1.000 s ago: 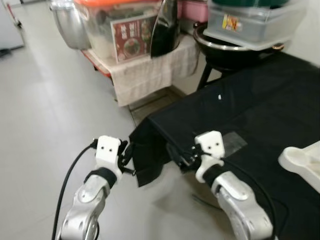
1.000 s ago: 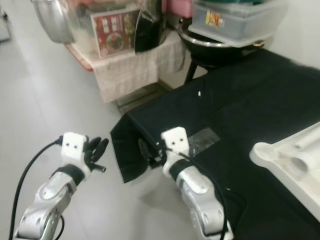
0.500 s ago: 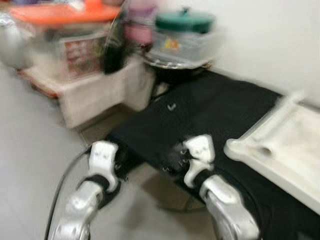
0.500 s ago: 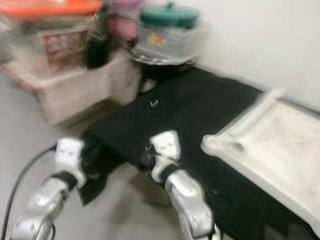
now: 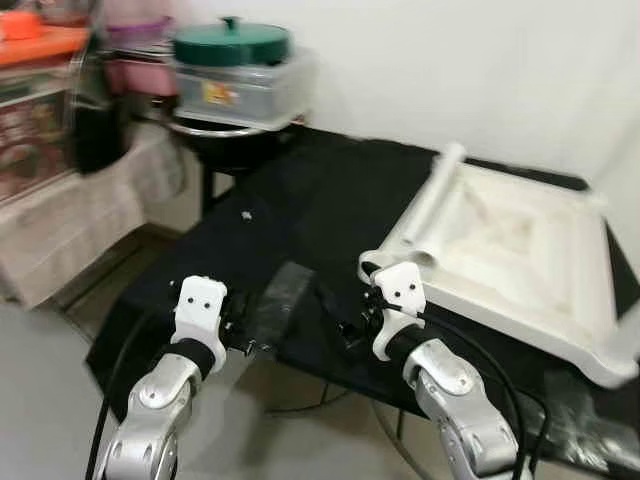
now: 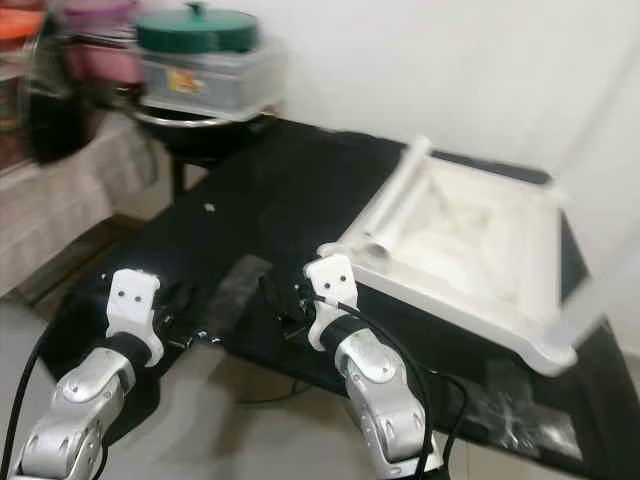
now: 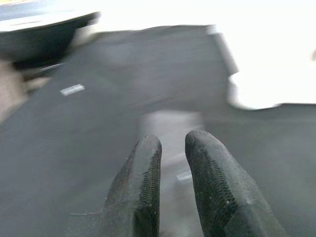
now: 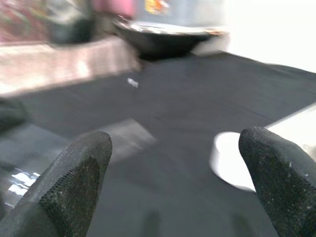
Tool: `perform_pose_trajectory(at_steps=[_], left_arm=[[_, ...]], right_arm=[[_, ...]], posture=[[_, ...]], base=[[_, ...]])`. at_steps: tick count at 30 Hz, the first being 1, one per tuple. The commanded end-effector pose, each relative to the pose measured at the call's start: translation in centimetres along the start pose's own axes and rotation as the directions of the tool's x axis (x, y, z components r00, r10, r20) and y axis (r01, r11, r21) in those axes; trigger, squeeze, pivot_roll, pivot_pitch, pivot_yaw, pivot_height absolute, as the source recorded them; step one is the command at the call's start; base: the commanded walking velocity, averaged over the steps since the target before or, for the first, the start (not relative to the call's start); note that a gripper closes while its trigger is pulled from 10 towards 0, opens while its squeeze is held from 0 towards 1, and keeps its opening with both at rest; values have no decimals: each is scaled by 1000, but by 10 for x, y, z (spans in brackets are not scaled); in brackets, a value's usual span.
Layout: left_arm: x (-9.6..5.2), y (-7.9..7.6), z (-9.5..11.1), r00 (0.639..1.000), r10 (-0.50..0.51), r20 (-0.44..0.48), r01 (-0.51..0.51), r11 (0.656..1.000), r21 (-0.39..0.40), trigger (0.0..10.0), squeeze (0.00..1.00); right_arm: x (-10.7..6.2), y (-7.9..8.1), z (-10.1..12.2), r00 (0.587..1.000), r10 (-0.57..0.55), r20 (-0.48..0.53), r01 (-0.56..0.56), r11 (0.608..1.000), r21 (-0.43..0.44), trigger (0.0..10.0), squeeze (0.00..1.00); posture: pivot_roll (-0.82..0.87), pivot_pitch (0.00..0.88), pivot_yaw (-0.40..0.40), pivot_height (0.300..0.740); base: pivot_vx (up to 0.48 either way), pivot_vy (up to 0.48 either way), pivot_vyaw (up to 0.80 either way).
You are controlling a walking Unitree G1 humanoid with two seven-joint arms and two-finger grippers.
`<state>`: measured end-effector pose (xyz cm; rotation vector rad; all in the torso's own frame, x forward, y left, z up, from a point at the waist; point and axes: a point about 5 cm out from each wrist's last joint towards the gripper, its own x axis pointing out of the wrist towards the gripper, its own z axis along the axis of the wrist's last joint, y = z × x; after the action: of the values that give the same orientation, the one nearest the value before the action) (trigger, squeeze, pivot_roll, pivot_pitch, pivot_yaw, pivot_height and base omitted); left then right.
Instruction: Building children table
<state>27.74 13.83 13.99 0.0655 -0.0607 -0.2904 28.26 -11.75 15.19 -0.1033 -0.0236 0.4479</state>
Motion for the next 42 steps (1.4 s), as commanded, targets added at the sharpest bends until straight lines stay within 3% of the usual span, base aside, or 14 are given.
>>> perform_pose_trajectory(at_steps=[1,20,26,42], left_arm=[[-3,5,-3,1000,12,-4,-12,1000,11,10000,0],[0,9,5,999,-16,31,17,999,-33,10000,0],[0,8,12,997,-48,66,51,998,-47,10000,0],[4,14,29,992,-59,108,64,997,-44,10000,0]], right_arm=[[3,4,2,1000,8,12,-8,1000,-4,10000,0],[4,-2,6,999,-12,50,12,1000,-6,10000,0],[4,-1,9,998,-14,54,16,999,-42,10000,0],[2,1,7,998,-1,58,2,1000,-30,10000,0]], posture=[[-39,0,-23,740],[-34,1,-13,740],[-35,2,-15,740],[-39,8,-11,740]], base=[[0,0,-800],[0,0,-745],[376,0,0],[376,0,-109]])
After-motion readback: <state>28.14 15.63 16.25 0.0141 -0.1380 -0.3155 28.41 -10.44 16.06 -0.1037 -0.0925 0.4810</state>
